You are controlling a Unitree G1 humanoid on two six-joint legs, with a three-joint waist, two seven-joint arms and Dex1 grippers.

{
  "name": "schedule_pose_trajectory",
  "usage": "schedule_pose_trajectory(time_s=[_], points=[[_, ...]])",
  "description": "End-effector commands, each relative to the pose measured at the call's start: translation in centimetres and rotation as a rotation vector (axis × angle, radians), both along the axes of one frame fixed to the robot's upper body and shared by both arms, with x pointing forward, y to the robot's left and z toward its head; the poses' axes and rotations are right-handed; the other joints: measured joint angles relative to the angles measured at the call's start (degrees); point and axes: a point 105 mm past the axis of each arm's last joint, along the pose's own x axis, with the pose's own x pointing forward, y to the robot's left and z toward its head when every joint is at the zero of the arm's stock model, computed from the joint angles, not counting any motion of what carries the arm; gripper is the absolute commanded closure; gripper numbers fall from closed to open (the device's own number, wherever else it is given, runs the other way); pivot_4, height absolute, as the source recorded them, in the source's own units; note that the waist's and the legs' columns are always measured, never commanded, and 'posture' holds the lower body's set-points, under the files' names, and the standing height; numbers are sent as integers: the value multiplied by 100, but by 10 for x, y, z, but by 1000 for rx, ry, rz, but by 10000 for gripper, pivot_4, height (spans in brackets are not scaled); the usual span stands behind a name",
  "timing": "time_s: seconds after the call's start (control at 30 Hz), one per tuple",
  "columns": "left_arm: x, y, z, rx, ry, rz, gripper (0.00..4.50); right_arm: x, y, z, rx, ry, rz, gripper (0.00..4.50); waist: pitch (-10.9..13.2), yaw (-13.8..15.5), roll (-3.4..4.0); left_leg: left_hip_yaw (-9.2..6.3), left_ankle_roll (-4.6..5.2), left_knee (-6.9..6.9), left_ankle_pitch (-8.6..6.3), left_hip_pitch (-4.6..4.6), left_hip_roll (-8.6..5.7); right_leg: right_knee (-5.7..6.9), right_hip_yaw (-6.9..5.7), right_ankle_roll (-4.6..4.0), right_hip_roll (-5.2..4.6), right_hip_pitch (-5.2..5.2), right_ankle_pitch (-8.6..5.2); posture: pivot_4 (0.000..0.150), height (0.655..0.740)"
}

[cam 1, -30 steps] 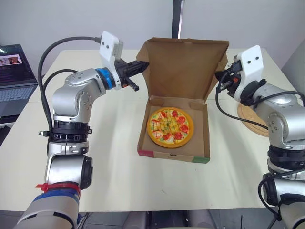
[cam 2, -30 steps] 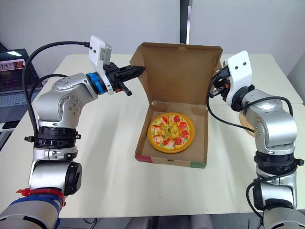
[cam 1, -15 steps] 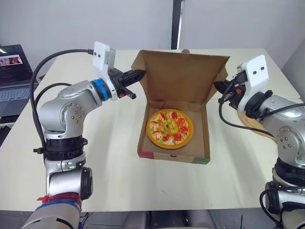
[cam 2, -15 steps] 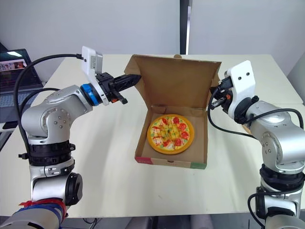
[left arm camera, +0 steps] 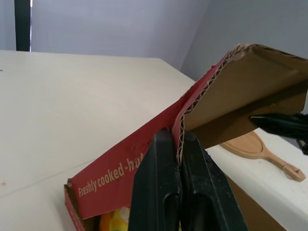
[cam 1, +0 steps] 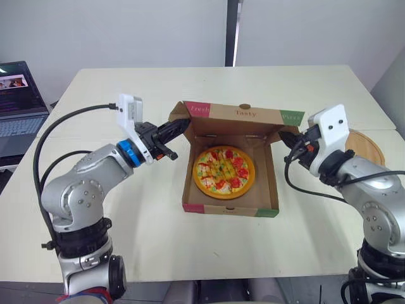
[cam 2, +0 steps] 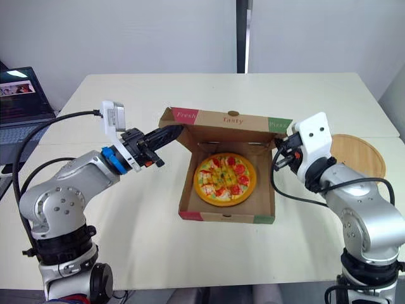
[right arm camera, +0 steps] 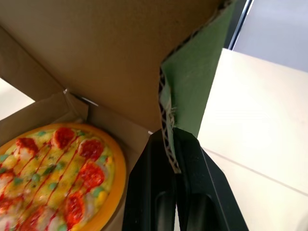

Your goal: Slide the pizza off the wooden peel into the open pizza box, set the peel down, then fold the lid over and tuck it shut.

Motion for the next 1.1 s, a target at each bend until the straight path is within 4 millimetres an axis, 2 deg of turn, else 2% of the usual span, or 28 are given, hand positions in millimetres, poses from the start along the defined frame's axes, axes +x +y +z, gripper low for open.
schedule_pose_trajectory(time_s=[0.03,0.27,0.43,0.6,0.73,0.83,0.97,1.1], points=[[-20,-11,5,-29,-34,-61,45000,-17,19,1,-14,-54,98,43795,-3,1,0,1,0,0,0,1,1,0,0,0,0,0,0,1500,7400],[-37,-5,-21,-7,-8,-5,45000,-24,15,-13,-15,-89,47,43795,-29,4,-2,10,0,-8,0,14,2,-3,5,0,1,8,0,1500,7400],[-39,-2,-36,55,-60,66,45000,-22,9,-20,-25,-135,-7,43795,-41,25,-2,16,0,-9,0,29,2,-5,8,0,2,20,0,1500,7400],[-48,-7,-52,73,-58,67,45000,-24,8,-30,-41,-150,-3,43795,-45,25,-2,19,1,-12,-1,34,4,-9,9,-1,2,25,0,1500,7400],[-50,-8,-55,76,-69,79,45000,-25,7,-33,-23,-152,-4,43795,-46,36,-3,18,1,-12,-1,38,4,-8,9,0,3,31,0,1500,7400],[-46,-4,-55,82,-80,104,45000,-26,0,-32,27,-150,-20,37915,-46,36,-3,17,1,-12,-1,42,5,-10,8,-1,4,37,0,1500,7400],[-44,-3,-54,84,-90,110,45000,-30,-15,-35,18,-110,-11,24663,-46,37,-3,18,2,-12,-1,42,4,-14,9,0,4,39,0,1500,7400],[-43,-4,-54,83,-96,109,45000,-45,-36,-51,-84,38,82,10563,-46,73,-5,15,4,-13,-3,43,3,-22,5,0,4,48,0,1500,7400]])
